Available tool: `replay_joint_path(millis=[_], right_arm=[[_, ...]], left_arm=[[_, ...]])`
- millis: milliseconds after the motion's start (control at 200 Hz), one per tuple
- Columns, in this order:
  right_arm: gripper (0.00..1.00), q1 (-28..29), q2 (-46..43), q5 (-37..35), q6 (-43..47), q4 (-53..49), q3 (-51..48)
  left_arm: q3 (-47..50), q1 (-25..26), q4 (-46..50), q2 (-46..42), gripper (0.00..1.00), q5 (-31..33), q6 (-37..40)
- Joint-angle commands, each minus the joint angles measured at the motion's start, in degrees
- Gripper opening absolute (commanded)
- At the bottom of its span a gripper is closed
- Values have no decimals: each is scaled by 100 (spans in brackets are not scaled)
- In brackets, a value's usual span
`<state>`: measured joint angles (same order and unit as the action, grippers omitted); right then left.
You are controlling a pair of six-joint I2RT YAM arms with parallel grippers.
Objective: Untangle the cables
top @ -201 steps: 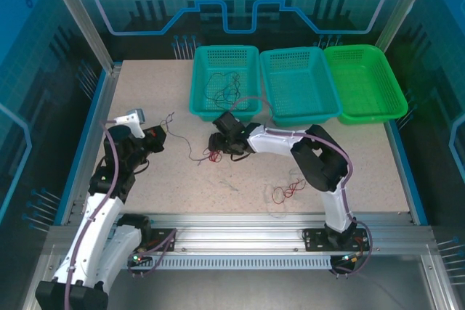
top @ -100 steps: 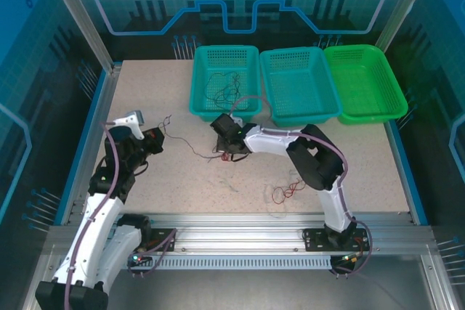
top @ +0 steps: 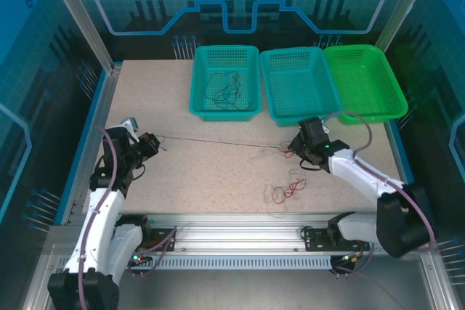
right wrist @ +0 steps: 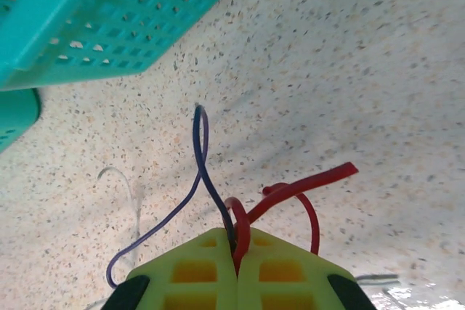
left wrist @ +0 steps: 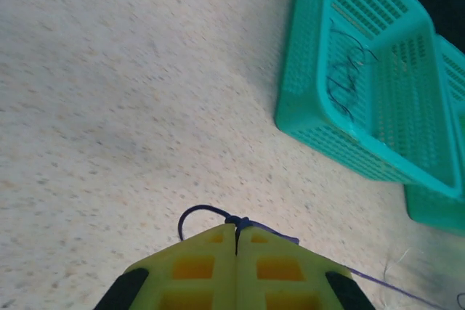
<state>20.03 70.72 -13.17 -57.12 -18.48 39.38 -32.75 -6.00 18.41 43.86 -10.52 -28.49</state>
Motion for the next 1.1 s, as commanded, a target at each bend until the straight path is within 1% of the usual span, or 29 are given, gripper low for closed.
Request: replay_joint_path(millis=[0, 50, 135, 180, 260, 340, 405, 455, 505, 545, 605, 665, 775, 830, 955, 1091], right_arm=[[0, -138, -246, 0, 393, -438, 20], [0, -123, -371, 273, 544, -356, 106], [0, -98, -561, 659, 710, -208, 272], [0, -68, -594, 828, 812, -193, 420], [0, 19, -575, 975, 1009, -379, 772], [0, 104, -550, 1022, 1131, -561, 1056], [0, 137, -551, 1122, 1164, -604, 1264], [0, 162, -559, 1226, 1192, -599, 1344], [0, 195, -564, 1293, 1247, -623, 1424], [0, 217, -555, 1327, 1301, -677, 1499], [0, 246, -559, 1399, 1415, -741, 1586], [0, 264, -568, 1476, 1503, -816, 1667], [0, 282, -568, 1683, 1687, -952, 1804], [0, 299, -577, 1805, 1794, -1003, 1851], [0, 373, -602, 1958, 1954, -1091, 1955], [0, 465, -637, 1949, 1977, -1158, 2008]], left_arm=[[105, 29, -881, 280, 0, -356, -23], [87, 269, -1000, 398, 12, -455, 118], [76, 691, -1184, 519, 39, -339, 356], [93, 902, -1332, 542, 45, -285, 513], [122, 1275, -1669, 569, 46, -337, 776], [143, 1755, -2058, 610, 47, -463, 1024], [162, 2177, -2486, 679, 51, -750, 1241], [162, 2570, -2777, 743, 56, -872, 1465], [132, 2978, -2963, 824, 60, -938, 1816], [64, 3300, -3001, 903, 60, -939, 2170], [-56, 3755, -2967, 1069, 61, -770, 2740], [-159, 4099, -2997, 1301, 61, -582, 3277], [-326, 4493, -3230, 1864, 60, -367, 4161], [-401, 4636, -3505, 2169, 60, -268, 4449], [-640, 4851, -4270, 2711, 62, -113, 4679], [-972, 5061, -4811, 3191, 63, -51, 4879]])
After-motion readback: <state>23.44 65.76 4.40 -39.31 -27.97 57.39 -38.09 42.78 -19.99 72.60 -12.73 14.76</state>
